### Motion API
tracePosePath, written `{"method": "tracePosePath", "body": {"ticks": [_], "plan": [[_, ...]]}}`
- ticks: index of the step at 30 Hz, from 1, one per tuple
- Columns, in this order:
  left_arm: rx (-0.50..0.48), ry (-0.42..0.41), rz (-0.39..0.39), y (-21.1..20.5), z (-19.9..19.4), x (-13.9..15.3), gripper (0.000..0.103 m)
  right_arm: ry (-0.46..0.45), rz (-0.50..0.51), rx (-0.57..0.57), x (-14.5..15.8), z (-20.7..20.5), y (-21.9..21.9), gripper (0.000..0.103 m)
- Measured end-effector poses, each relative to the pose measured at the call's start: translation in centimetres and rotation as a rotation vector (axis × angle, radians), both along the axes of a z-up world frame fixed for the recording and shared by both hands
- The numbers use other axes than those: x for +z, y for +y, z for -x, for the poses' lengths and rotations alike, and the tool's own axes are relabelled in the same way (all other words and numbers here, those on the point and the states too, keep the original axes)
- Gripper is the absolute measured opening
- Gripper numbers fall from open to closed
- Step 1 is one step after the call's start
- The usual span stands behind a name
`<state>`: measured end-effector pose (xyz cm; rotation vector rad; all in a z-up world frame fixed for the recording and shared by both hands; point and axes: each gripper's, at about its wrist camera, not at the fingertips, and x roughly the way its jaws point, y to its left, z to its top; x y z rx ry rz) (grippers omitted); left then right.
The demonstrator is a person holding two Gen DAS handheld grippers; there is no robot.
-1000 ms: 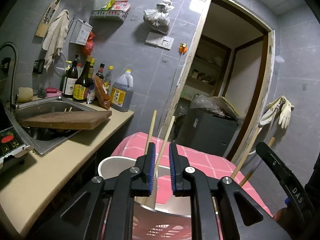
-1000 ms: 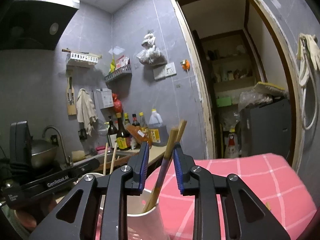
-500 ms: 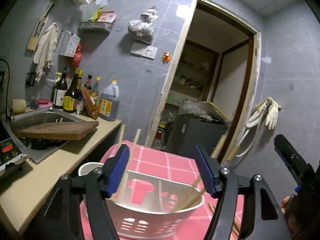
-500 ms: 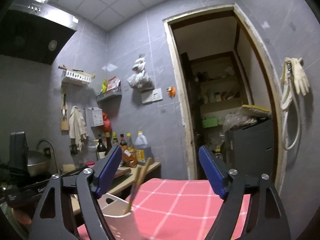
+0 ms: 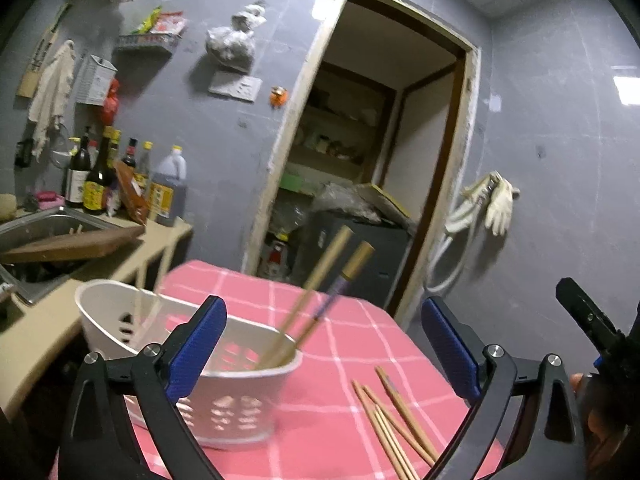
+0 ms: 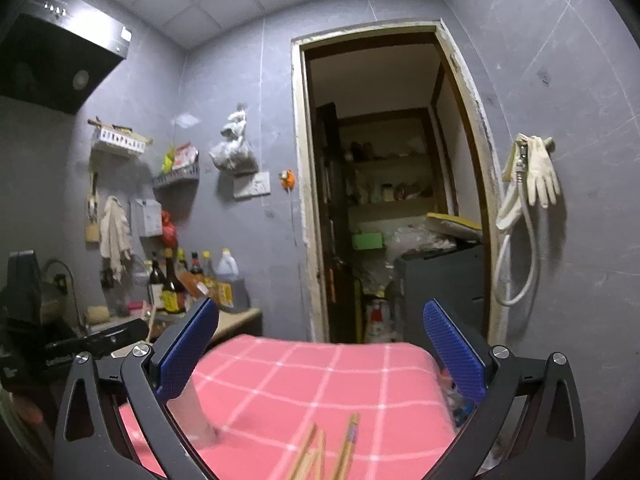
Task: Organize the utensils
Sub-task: 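Open both tools and bring them back over the remaining chopsticks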
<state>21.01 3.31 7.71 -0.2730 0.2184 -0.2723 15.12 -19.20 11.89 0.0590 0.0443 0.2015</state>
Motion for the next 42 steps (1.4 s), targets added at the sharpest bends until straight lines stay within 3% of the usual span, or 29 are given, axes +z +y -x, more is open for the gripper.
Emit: {"method": "tracePosePath", "body": {"ticks": [7,19,24,27,31,35,42], "plan": [[-0.058,0.065,-0.062,-4.1,-0.5,-2.3,0.096,0.095,0.019,-0.022,-2.7,-0.3,-1.8,0.103],[-0.134,0.257,-0.179,-8.3,-3.4,-6.9,0.095,0.336,0.020,-0.045,-7.4,-3.5,-4.1,0.103],[-0.158,0.326,-0.206,-9.2,-4.5,-8.6,0.094,0.437,0.025,-0.029,-9.0,-4.9,-4.5,0.093],[-0.181,0.366,-0.228,-9.5,-5.1,-9.4,0.087,0.501,0.031,-0.020,-10.0,-5.8,-4.5,0.081],[-0.220,0.444,-0.258,-10.3,-6.0,-10.5,0.062,0.574,0.040,-0.002,-10.8,-6.8,-4.3,0.062],[-0.246,0.507,-0.271,-11.0,-6.9,-11.2,0.051,0.644,0.068,0.024,-11.6,-7.7,-3.7,0.044],[-0.256,0.580,-0.277,-11.7,-8.8,-12.2,0.036,0.708,0.102,0.065,-12.4,-8.3,-2.8,0.038]]}}
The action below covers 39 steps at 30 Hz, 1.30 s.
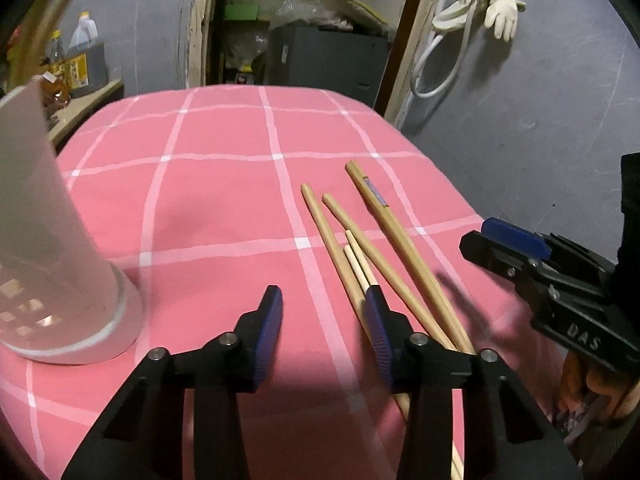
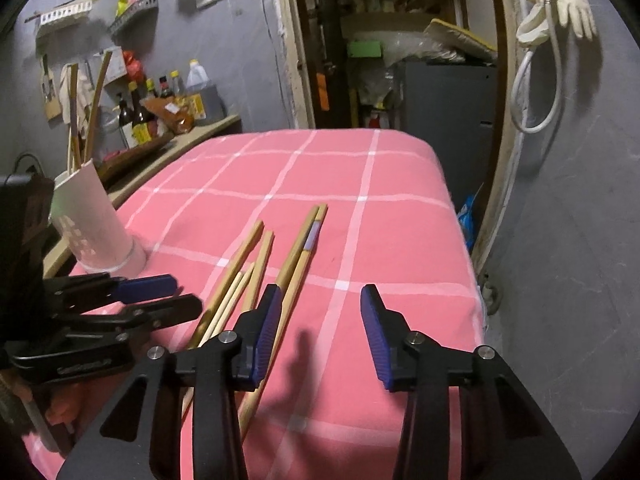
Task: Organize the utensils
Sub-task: 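Open both tools and bring them back over the remaining chopsticks, then close the left tool on a plain chopstick while the right tool grasps a purple-banded chopstick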
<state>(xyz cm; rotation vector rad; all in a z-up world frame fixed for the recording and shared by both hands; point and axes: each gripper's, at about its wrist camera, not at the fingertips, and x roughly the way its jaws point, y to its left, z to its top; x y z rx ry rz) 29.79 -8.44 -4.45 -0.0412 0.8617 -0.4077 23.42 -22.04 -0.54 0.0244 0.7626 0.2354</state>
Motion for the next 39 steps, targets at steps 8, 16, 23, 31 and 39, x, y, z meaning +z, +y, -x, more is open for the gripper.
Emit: {"method": "tracePosePath", "body": {"ticks": [8,16,23,31,39], "plan": [[-0.010,0.035,0.007,-0.5,-1.2,-0.4,0.033,0.075,0.012,0.041,-0.8,-1.2,0.7,0.034],[-0.012,0.044,-0.008,-1.1,-1.9,-0.4,0.017,0.133,0.036,0.065,-1.6,-1.9,1.5,0.033],[-0.017,0.081,0.017,-1.1,-2.7,-0.5,0.015,0.191,0.044,0.083,-2.3,-3.8,2.4,0.026],[-0.015,0.125,0.045,-1.2,-4.1,-0.5,0.009,0.243,0.004,0.063,-2.5,-7.2,2.2,0.015],[0.000,0.158,0.071,-0.8,-4.5,-0.1,0.007,0.299,-0.062,0.023,-2.4,-9.6,1.9,0.013]]}}
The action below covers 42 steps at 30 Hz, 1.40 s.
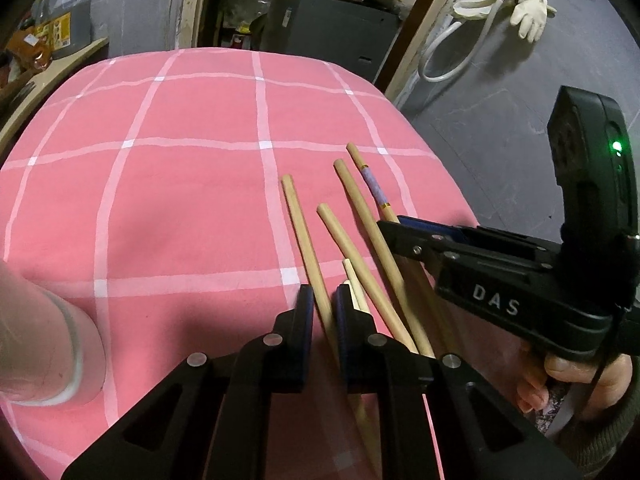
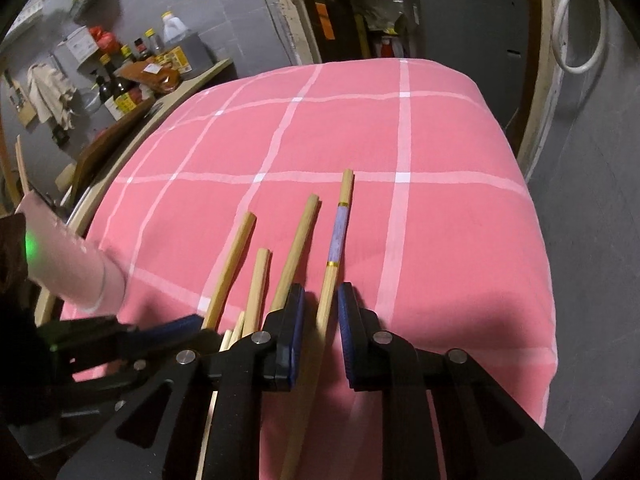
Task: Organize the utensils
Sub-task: 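Close the left tool on a plain chopstick while the right tool grasps a purple-banded chopstick, then lift both held chopsticks upright and carry them toward the white caddy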
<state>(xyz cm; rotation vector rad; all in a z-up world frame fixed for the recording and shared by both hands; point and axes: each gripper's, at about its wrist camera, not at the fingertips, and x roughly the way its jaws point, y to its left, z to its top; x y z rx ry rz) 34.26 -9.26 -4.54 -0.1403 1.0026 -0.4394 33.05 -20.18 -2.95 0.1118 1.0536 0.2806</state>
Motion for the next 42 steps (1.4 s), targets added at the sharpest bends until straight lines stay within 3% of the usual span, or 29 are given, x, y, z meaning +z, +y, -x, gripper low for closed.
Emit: {"method": "tracePosePath", "body": {"ticks": [4,11,14,22,27,36,42], "plan": [[0.008,-0.001,0.002,0.2,0.2,0.2,0.004,0.007,-0.048,-0.037,0.0,0.5,-0.9,0.005],[0.017,-0.043,0.033,0.8,1.9,1.5,0.004,-0.061,-0.169,-0.094,1.3,3.7,-2.9,0.005],[0.022,-0.121,0.058,1.5,3.6,2.9,0.004,-0.152,-0.216,-0.116,2.7,5.8,-3.3,0.005],[0.082,-0.397,0.147,3.6,8.3,6.8,0.004,-0.531,-0.310,-0.113,7.0,12.3,-1.7,0.005],[0.141,-0.542,0.203,5.7,10.6,9.3,0.004,-0.733,-0.362,-0.064,9.3,13.8,1.2,0.005],[0.240,-0.750,0.234,10.7,12.4,13.9,0.004,-0.938,-0.466,-0.026,12.7,13.3,4.8,0.005],[0.350,-0.827,0.244,16.1,11.4,15.9,0.004,-1.025,-0.508,-0.008,14.5,12.0,8.4,0.005]]}}
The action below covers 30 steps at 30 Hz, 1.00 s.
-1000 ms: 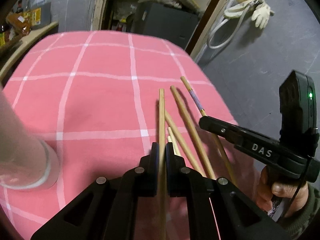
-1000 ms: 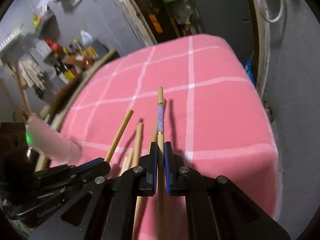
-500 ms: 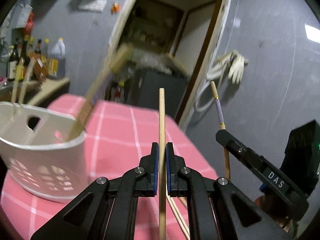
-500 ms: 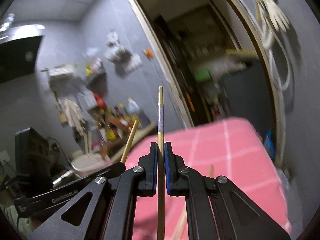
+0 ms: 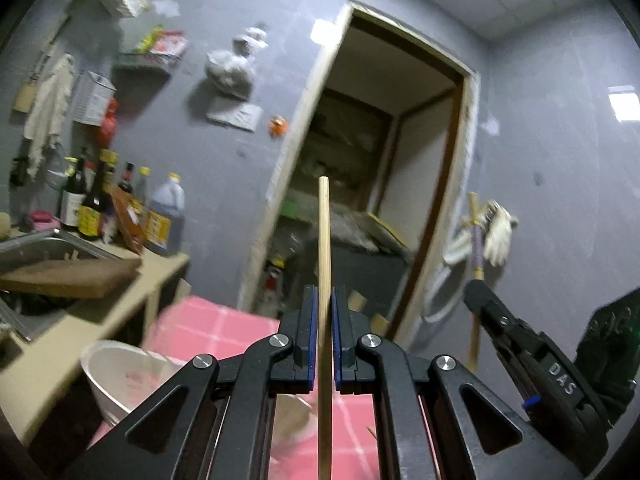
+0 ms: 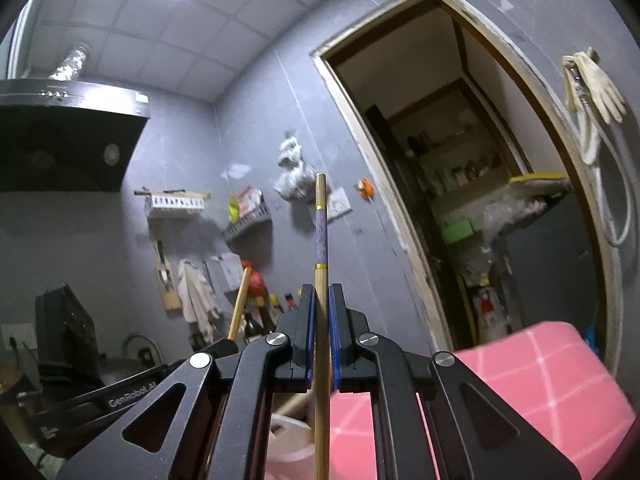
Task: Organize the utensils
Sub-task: 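Lift both held chopsticks upright and carry them toward the white caddy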
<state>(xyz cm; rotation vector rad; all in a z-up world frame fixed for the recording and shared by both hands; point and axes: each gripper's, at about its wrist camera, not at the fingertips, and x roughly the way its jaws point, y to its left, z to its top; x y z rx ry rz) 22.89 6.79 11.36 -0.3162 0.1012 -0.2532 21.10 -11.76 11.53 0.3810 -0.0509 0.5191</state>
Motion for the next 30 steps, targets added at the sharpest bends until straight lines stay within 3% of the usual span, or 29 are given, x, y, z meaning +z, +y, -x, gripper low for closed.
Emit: {"method": "tracePosePath", "body": {"ticks": [12,20,30], "plan": [[0.232,-0.095,0.092,11.4,-2.5,0.8,0.004,-0.139,-0.023,-0.042,1.4,-2.8,5.6,0.005],[0.299,-0.115,0.088,13.0,-4.2,-0.7,0.004,-0.158,-0.011,-0.109,0.1,-4.1,6.7,0.005],[0.321,-0.102,0.106,12.7,-5.1,-3.0,0.004,-0.109,-0.007,-0.116,-1.6,-5.4,7.2,0.005]]}}
